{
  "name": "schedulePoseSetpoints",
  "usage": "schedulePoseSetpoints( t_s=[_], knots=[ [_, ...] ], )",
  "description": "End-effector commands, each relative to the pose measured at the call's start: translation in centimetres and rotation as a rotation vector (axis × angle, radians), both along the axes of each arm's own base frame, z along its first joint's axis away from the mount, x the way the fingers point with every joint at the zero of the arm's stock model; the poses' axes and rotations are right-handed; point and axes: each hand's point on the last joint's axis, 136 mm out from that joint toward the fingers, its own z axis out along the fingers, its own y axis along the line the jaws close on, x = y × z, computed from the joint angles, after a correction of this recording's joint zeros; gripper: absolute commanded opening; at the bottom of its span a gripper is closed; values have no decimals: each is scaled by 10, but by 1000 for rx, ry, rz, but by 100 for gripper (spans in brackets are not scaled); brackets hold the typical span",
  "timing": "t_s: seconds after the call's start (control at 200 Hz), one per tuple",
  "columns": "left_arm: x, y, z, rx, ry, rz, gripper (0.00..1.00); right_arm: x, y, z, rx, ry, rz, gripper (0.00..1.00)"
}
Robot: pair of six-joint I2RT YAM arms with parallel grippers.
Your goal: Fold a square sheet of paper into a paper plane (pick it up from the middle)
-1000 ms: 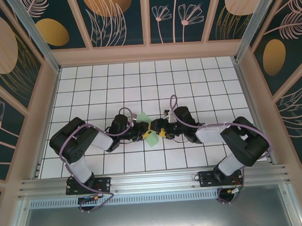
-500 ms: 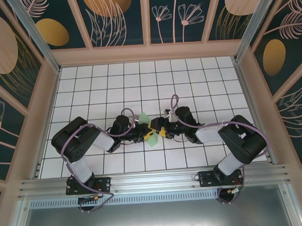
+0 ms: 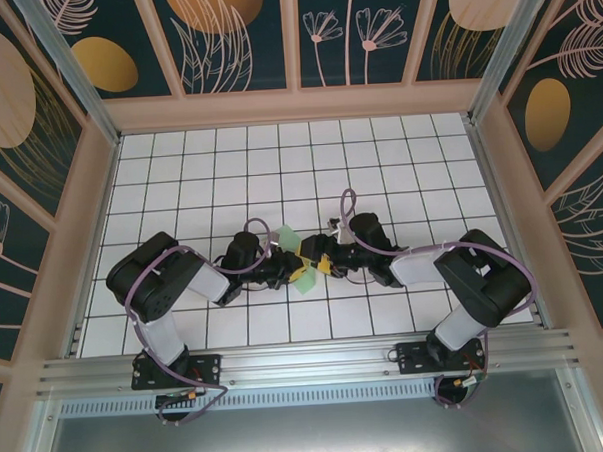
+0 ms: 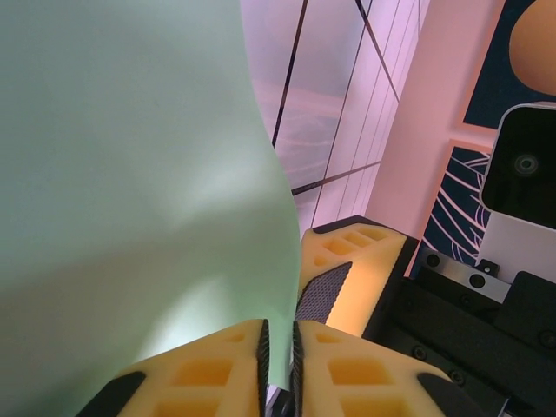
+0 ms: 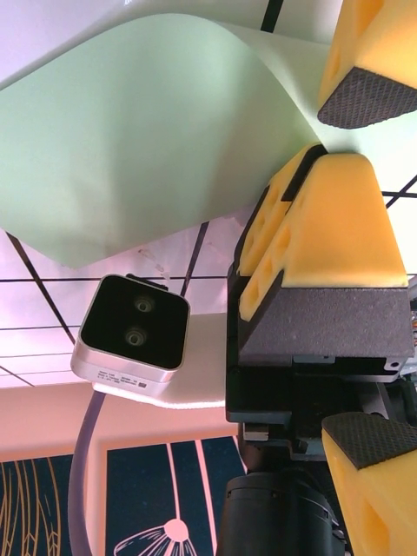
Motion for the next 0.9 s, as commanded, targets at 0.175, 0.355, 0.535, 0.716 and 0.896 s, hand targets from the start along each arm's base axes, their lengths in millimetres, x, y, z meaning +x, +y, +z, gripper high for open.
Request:
schedulePoseSetpoints(
  t_s=[0.175, 0.355, 0.535, 0.716, 0.896],
  knots=[
    [2, -6, 13, -43, -69, -25, 1, 6, 0, 9, -15, -35, -2, 88],
    [8, 4, 5, 39, -108, -24, 0, 10, -13, 14, -113, -86, -24, 87],
    [15, 12, -2, 163, -161, -67, 1, 7, -23, 5, -178, -77, -27, 79],
    [19, 20, 0, 239, -200, -100, 1, 5, -23, 0, -195, -63, -19, 65],
    [22, 32, -7, 342, -219, -124, 2, 6, -24, -4, -242, -63, -11, 52]
  ],
)
